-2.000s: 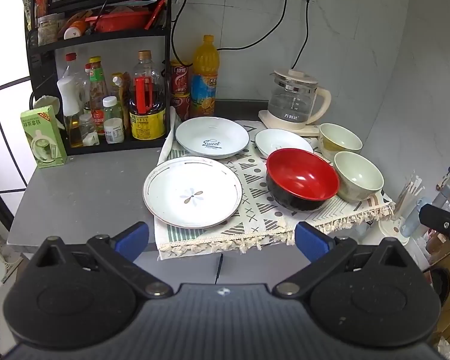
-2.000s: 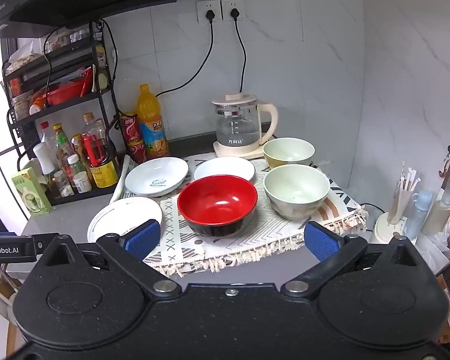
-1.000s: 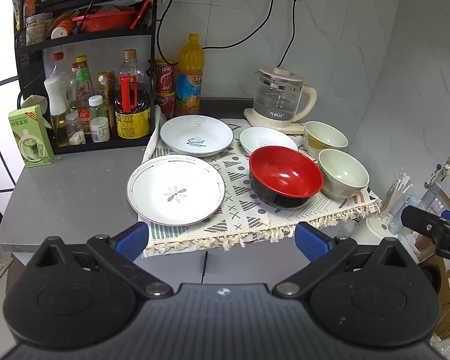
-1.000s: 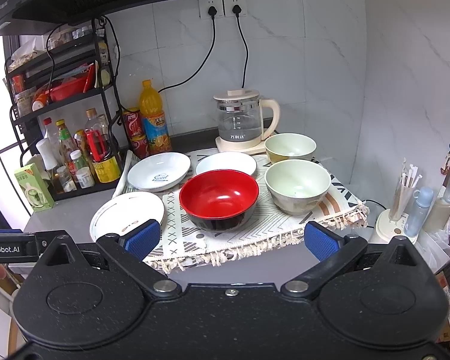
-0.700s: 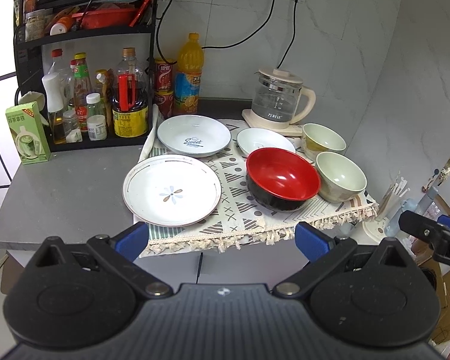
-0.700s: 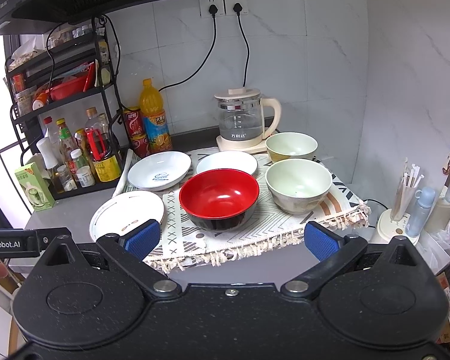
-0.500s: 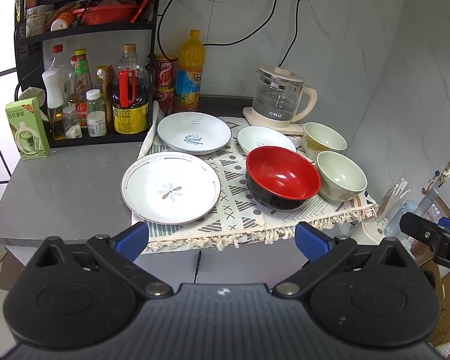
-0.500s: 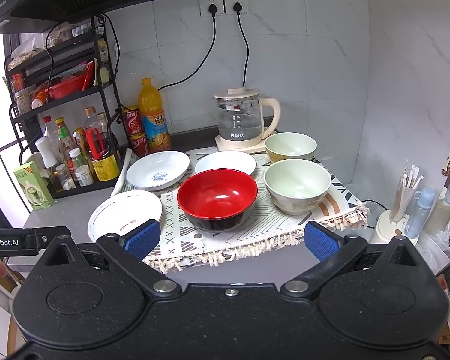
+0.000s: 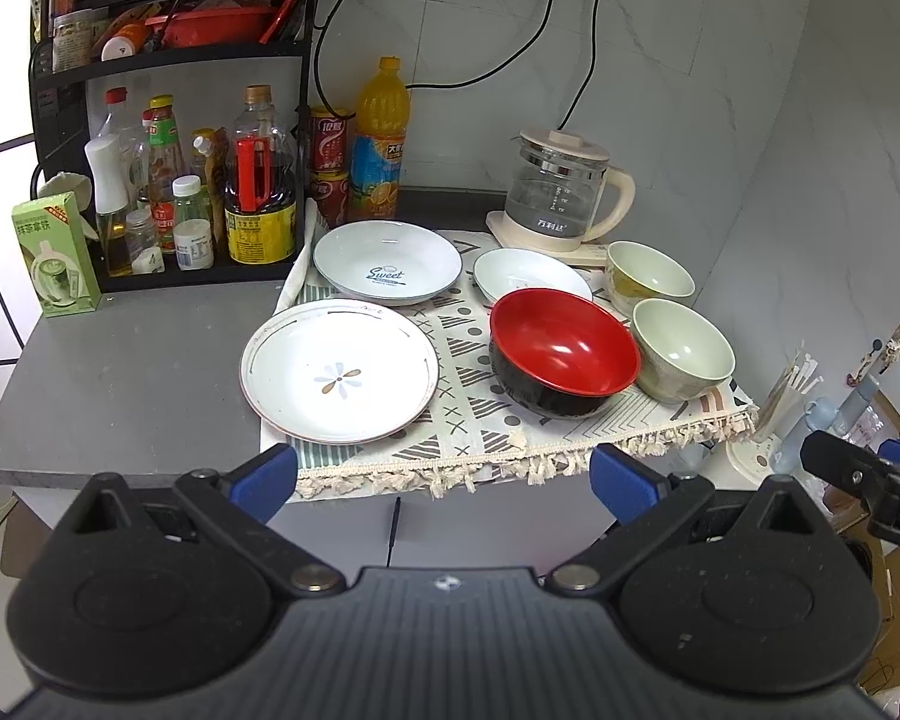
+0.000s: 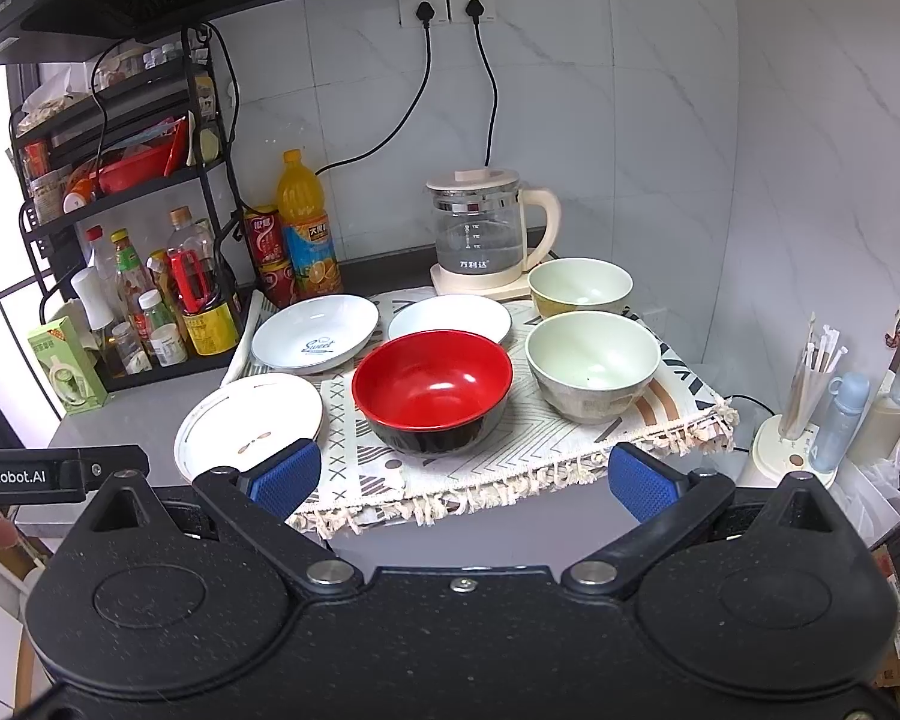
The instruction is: Organize plates and bowls
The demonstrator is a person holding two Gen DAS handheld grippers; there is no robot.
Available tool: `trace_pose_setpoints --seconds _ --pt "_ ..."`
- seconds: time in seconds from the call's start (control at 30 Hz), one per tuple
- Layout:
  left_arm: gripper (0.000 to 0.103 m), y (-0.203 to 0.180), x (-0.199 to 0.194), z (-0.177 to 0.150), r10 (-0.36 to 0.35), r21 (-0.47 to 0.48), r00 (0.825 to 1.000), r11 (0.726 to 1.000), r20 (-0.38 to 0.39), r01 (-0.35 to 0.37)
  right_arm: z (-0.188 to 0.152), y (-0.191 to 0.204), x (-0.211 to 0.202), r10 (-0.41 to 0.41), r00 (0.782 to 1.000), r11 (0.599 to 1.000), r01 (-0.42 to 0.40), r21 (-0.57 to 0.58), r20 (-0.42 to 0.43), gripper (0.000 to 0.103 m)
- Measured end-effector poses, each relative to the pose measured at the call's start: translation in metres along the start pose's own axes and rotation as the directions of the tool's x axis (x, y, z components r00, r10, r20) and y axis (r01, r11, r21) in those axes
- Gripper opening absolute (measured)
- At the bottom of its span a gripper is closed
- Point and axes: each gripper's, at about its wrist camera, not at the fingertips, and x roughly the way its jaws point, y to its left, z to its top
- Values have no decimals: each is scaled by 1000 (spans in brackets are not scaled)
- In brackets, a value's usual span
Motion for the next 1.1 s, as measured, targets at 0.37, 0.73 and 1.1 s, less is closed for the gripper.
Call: trace_pose_setpoints --seconds 0.37,0.73,1.1 --pt "102 0 0 -2 16 -17 1000 1000 -8 -16 -4 -6 -1 -11 1000 1000 11 3 -1 103" --pt "102 -5 0 0 8 -3 1000 1000 2 -8 -3 -7 -2 -3 1000 1000 3 -3 0 103" --pt "102 -11 9 2 0 -8 1000 1000 -3 0 -2 -6 1 -13 1000 1000 13 -10 -5 103"
